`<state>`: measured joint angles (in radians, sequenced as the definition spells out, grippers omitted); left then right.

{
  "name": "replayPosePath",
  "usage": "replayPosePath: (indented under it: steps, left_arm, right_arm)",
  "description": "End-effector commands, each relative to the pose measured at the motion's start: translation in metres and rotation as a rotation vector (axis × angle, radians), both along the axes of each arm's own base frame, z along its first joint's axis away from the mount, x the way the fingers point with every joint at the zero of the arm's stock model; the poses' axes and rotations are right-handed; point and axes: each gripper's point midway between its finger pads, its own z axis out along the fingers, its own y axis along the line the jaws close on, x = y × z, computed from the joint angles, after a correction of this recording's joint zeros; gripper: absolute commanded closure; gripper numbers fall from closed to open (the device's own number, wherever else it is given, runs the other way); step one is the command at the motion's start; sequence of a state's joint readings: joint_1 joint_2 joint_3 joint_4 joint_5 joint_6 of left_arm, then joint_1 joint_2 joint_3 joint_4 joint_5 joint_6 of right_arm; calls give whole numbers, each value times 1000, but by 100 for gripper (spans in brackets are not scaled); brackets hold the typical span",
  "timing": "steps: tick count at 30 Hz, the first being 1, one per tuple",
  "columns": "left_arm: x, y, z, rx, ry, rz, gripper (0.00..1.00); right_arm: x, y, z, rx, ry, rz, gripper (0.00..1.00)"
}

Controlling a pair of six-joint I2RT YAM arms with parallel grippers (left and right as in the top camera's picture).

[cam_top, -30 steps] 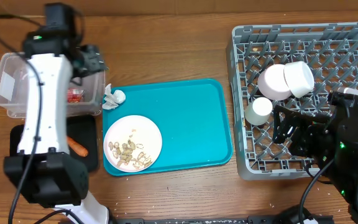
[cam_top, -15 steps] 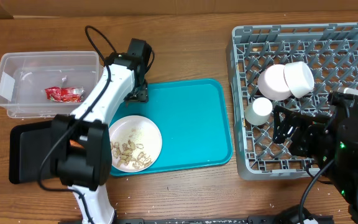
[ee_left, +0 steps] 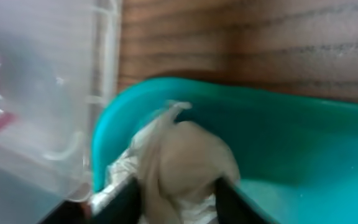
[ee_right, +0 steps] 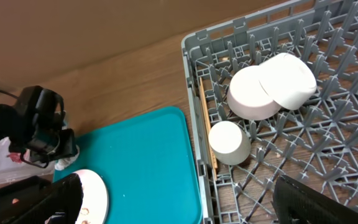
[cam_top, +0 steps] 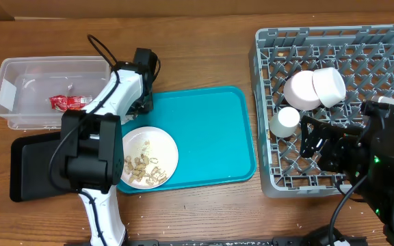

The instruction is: Sort waste into correct bins and load items into the dishwasher

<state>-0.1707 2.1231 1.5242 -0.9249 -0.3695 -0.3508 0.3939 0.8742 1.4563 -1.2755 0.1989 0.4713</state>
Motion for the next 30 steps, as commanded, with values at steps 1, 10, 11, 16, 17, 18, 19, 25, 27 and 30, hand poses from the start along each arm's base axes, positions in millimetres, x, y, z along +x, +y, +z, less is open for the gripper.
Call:
replayPosePath:
  steps: [1, 10, 11, 16, 17, 18, 19, 25, 27, 30]
  left_arm:
    - [-5, -14, -4, -70, 37, -23, 92]
    - [26, -28, 132, -175, -200, -37, 96]
    - [25, -22, 148, -157, -232, -28, 96]
    - [17, 42, 195, -71, -365, 154, 96]
    - [17, 56, 197, -81, -385, 203, 94]
    - [18, 64, 197, -102, -398, 230, 84]
    - [23, 67, 197, -144, -411, 234, 63]
    - [11, 53, 191, -323, -321, 106, 0]
    - [1, 47, 197, -328, -308, 111, 0]
    - [-21, 33, 209, -343, -281, 122, 0]
  right_arm:
    - [1, -2, 1, -2, -8, -11, 0]
    - [1, -2, 1, -2, -8, -11, 0]
    - [1, -2, 1, -2, -8, -11, 0]
    - [1, -2, 1, -2, -8, -11, 0]
    - [1, -2, 1, -2, -8, -11, 0]
    - [1, -2, 1, -2, -8, -11, 0]
    - [1, -2, 1, -2, -8, -11, 0]
    - [1, -2, 1, -2, -8, -11, 0]
    - [1, -2, 1, -2, -8, -11, 0]
    - [1, -2, 1, -2, -8, -11, 0]
